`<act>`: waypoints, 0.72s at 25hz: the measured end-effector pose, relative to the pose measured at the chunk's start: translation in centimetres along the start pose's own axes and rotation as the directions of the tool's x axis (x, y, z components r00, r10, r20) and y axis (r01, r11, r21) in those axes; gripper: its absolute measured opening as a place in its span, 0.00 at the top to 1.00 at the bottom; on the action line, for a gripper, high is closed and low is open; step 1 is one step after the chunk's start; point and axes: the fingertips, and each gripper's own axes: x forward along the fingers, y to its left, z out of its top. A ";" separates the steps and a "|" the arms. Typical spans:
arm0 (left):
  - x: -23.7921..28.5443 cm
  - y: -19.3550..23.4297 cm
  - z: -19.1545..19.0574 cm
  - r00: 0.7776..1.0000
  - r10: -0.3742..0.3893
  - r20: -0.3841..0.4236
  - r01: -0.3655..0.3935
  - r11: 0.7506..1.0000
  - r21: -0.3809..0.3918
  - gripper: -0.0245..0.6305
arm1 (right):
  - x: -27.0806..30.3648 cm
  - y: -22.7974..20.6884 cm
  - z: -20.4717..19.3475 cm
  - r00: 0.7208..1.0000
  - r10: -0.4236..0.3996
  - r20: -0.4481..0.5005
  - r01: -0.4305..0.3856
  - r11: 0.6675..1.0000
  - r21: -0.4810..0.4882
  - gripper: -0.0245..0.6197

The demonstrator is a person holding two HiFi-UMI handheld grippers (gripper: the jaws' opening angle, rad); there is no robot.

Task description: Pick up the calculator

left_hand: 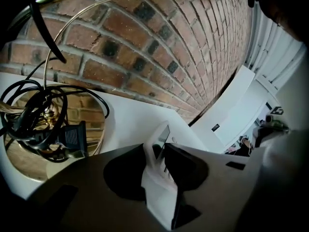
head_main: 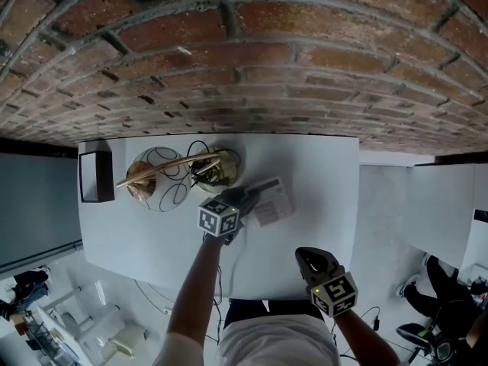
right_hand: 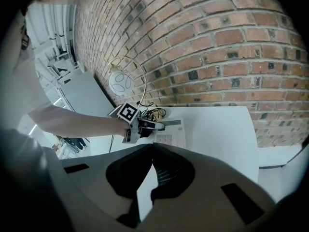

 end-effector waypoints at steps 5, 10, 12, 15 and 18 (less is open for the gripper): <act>-1.5 -2.0 0.0 0.997 -0.043 0.065 0.047 0.997 -0.054 0.81 | -0.8 0.0 0.5 1.000 -0.008 0.000 0.008 1.000 -0.015 0.94; -3.0 -3.4 0.5 0.991 -0.031 0.128 0.041 0.996 -0.073 0.83 | -1.6 0.1 0.9 1.000 -0.013 0.020 0.013 1.000 0.001 0.94; -3.4 -3.9 0.6 0.990 -0.023 0.138 0.034 0.997 -0.076 0.83 | -2.0 0.3 1.0 1.000 -0.016 0.018 0.016 1.000 -0.010 0.94; -4.0 -4.6 0.5 0.988 -0.017 0.157 0.032 0.996 -0.089 0.84 | -2.7 0.5 0.9 1.000 -0.021 0.020 0.021 1.000 -0.015 0.94; -4.6 -4.9 0.7 0.982 -0.012 0.188 0.034 0.993 -0.111 0.84 | -3.0 0.8 0.9 0.999 -0.021 0.032 0.022 1.000 -0.016 0.94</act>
